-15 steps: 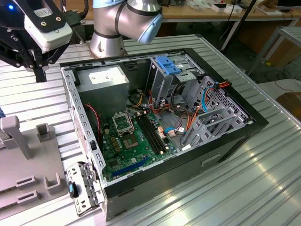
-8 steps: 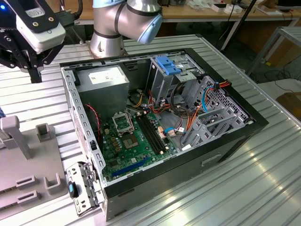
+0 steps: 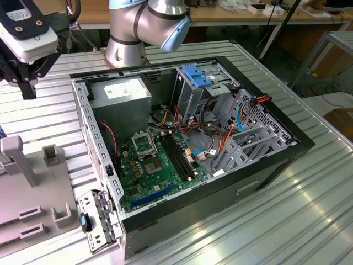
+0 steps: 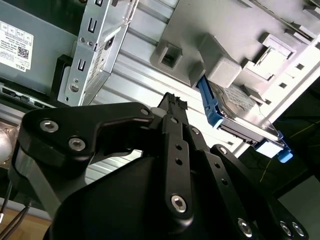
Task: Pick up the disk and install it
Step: 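Reach for the disk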
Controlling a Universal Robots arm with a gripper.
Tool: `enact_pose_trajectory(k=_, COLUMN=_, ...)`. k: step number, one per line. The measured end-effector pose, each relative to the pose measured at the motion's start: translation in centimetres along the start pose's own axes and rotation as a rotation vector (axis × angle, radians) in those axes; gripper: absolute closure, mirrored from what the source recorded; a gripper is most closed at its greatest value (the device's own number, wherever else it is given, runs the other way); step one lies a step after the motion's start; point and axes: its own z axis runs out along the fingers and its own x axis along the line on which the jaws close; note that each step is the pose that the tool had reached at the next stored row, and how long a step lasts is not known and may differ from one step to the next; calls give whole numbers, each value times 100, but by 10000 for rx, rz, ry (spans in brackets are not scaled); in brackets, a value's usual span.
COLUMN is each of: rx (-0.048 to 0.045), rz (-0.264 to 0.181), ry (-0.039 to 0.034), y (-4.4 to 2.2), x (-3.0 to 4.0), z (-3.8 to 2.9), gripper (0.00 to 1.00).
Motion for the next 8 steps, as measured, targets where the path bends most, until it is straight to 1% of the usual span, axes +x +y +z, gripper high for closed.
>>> enact_pose_trajectory(k=4, rx=0, rz=0, ry=0, y=-3, x=43, z=-1, gripper=89)
enact_pose_trajectory(k=8, rx=0, rz=0, ry=1, y=-7, x=102, z=-3, gripper=89)
